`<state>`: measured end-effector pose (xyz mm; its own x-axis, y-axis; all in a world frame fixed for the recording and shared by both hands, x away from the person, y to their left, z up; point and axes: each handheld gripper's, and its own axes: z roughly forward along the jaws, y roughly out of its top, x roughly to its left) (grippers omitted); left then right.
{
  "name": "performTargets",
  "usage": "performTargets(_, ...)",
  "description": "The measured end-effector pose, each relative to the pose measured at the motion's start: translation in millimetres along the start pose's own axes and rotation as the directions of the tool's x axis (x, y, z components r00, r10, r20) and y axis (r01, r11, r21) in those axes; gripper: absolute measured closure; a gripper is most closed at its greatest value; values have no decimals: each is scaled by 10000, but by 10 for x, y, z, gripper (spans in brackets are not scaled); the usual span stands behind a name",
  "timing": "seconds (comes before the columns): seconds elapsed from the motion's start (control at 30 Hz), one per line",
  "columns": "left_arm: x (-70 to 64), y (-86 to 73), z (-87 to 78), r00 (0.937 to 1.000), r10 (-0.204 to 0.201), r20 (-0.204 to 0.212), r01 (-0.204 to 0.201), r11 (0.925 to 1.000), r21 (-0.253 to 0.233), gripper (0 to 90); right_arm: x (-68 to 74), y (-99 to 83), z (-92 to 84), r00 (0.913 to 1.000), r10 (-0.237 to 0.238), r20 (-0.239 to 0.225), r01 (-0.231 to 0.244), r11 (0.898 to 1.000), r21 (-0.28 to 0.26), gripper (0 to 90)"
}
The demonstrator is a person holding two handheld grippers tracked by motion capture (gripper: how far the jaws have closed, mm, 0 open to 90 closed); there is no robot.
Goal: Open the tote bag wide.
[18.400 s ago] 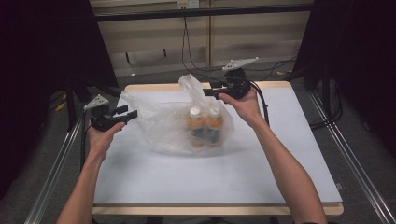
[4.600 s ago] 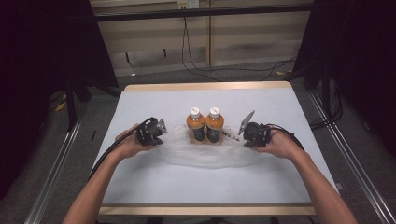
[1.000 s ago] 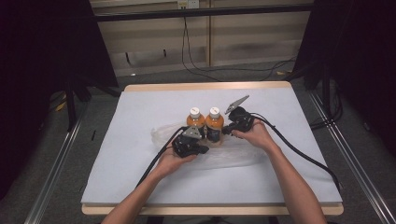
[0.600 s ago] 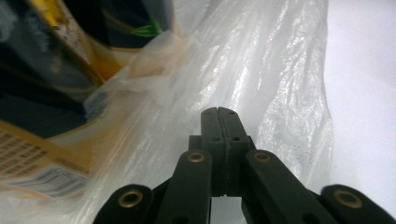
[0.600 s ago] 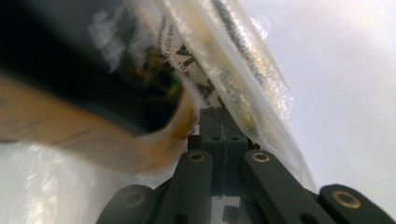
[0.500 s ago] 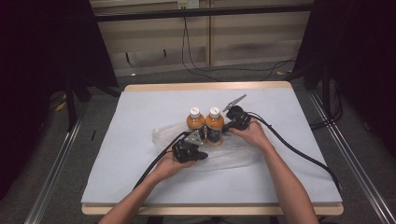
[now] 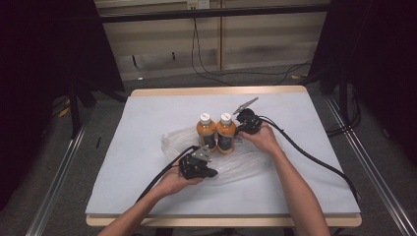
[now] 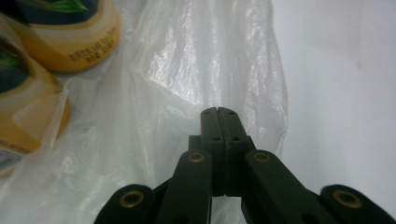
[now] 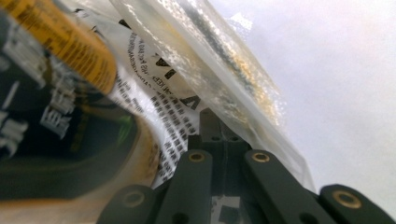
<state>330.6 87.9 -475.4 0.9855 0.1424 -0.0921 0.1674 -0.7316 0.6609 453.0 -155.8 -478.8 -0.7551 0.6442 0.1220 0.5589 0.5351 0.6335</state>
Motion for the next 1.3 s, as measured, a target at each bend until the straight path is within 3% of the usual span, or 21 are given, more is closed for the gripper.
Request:
performTargets(0.1, -56, -44, -13, 10000, 29, 80, -28, 9998, -186, 900, -2, 12, 29, 9997, 151, 187, -147, 9997, -205, 900)
performTargets(0.13, -53, -34, -38, 9998, 165, 150, -167, 9998, 147, 900, -19, 19, 38, 9996, 212, 177, -208, 9995, -242, 900)
performTargets(0.17, -53, -34, -38, 9998, 165, 150, -167, 9998, 147, 900, -29, 26, 47, 9993, 346, 171, -341, 9990, -286, 900)
performTargets(0.23, -72, -48, -18, 9998, 111, 193, -107, 9998, -165, 900, -51, 54, 67, 9988, 391, 279, -382, 9988, -321, 900)
performTargets(0.37, -117, -75, -27, 9991, 132, 408, -122, 9996, -244, 900, -60, 105, 108, 9972, 544, 522, -528, 9981, -310, 900)
performTargets(0.4, -125, -65, -47, 9987, 320, 388, -321, 9995, 16, 900, -76, 114, 119, 9974, 503, 523, -484, 9982, -366, 900)
performTargets(0.43, -150, -74, -33, 9991, 263, 334, -257, 9995, -177, 900, -87, 118, 128, 9971, 558, 510, -537, 9977, -420, 900)
performTargets(0.47, -150, -66, -47, 9985, 430, 331, -431, 9991, 14, 900, -100, 122, 136, 9970, 589, 503, -565, 9972, -489, 900)
performTargets(0.5, -153, -67, -54, 9985, 402, 361, -405, 9991, 92, 900, -111, 125, 144, 9965, 656, 512, -628, 9965, -546, 900)
performTargets(0.57, -170, -94, -33, 9989, 180, 427, -166, 9994, -311, 900, -111, 135, 159, 9939, 854, 695, -811, 9947, -631, 900)
performTargets(0.63, -177, -97, -44, 9984, 286, 485, -275, 9994, -227, 900, -108, 143, 182, 9924, 706, 1004, -625, 9947, -814, 900)
performTargets(0.8, -198, -94, -39, 9987, 253, 433, -242, 9994, -262, 900, -135, 167, 212, 9853, 1073, 1330, -949, 9908, -968, 900)
performTargets(0.9, -194, -95, -50, 9982, 270, 542, -263, 9996, -139, 900, -147, 195, 229, 9817, 1132, 1531, -992, 9904, -959, 900)
performTargets(1.03, -191, -106, -45, 9980, 178, 601, -159, 9994, -320, 900, -154, 211, 240, 9780, 1148, 1740, -989, 9903, -975, 900)
performTargets(1.07, -191, -99, -66, 9981, 257, 554, -255, 9997, -50, 900, -150, 213, 237, 9776, 1145, 1767, -988, 9905, -952, 900)
performTargets(1.1, -189, -110, -53, 9982, 191, 567, -174, 9994, -288, 900, -149, 211, 230, 9790, 1119, 1703, -969, 9908, -941, 900)
performTargets(1.13, -178, -114, -64, 9981, 108, 608, -95, 9997, -218, 900, -142, 206, 219, 9800, 1105, 1653, -961, 9911, -923, 900)
performTargets(1.17, -170, -130, -46, 9980, 42, 633, -9, 9986, -527, 900, -130, 200, 203, 9837, 1093, 1431, -965, 9910, -931, 900)
performTargets(1.23, -164, -121, -64, 9989, 19, 468, -6, 9996, -272, 900, -107, 199, 180, 9850, 998, 1411, -877, 9921, -900, 900)
performTargets(1.3, -131, -118, -70, 9981, -143, 598, 183, 9975, -675, 900, -51, 207, 76, 9895, 753, 1235, -628, 9928, -1016, 900)
